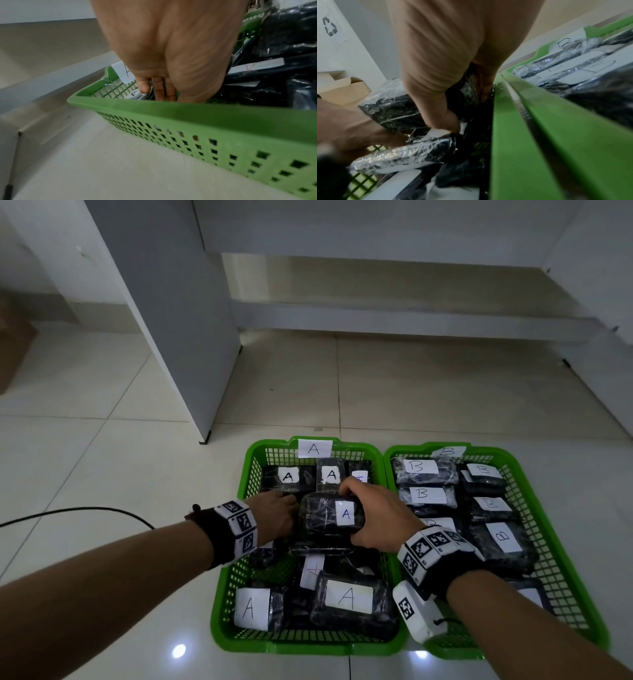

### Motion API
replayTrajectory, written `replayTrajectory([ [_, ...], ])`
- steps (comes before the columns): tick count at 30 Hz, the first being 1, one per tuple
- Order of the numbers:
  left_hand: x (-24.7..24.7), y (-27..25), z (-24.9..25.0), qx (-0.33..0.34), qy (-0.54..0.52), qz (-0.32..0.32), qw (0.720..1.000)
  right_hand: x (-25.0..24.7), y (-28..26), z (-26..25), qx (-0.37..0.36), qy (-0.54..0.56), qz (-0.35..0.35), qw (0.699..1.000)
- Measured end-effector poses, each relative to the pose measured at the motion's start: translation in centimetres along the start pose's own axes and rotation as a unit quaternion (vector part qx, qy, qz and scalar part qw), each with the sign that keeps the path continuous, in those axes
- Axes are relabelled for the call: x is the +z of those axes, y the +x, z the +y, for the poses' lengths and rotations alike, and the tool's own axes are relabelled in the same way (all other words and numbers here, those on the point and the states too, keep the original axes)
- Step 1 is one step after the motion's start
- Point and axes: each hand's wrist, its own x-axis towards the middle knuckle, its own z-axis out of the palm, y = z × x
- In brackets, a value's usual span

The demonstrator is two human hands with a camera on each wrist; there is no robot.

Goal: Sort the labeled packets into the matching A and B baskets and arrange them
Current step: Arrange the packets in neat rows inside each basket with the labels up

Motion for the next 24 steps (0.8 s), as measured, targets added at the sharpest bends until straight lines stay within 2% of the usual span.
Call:
replayTrajectory([
  [2, -0.6, 0.2, -0.4, 0.028, 0.014, -0.006, 1.000, 0.0, -0.1, 0.2, 0.009, 0.018, 0.004, 1.000],
  [4, -1.8, 0.2, -1.4, 0.027, -0.099, -0.065, 0.993, 0.0, -0.1, 0.3, 0.018, 0.037, 0.010, 0.999],
  [6, -2.1, 0.1, -3.5, -0.053, -0.287, -0.085, 0.953, -0.1, -0.1, 0.4, 0.023, 0.052, 0.014, 0.998],
  [8, -2.6, -0.2, -5.8, -0.115, -0.389, -0.046, 0.913, -0.3, -0.2, 0.5, 0.028, 0.067, 0.019, 0.997],
  [12, -2.5, -0.3, -8.4, -0.156, -0.474, -0.019, 0.866, -0.4, -0.2, 0.4, 0.037, 0.080, 0.028, 0.996],
  [14, -2.1, 0.0, -8.4, -0.162, -0.492, -0.020, 0.855, -0.3, -0.3, 0.4, 0.035, 0.079, 0.029, 0.996],
  [17, -1.4, 0.7, -7.7, -0.164, -0.482, -0.022, 0.860, 0.2, -0.5, 0.2, 0.028, 0.080, 0.048, 0.995],
  [19, -1.6, 1.2, -7.5, -0.165, -0.450, -0.018, 0.878, 0.5, -0.2, -0.2, 0.029, 0.071, 0.056, 0.995],
  [24, -2.8, 2.0, -7.2, -0.140, -0.384, -0.063, 0.911, 0.6, 0.2, -0.8, 0.014, 0.036, 0.036, 0.999],
])
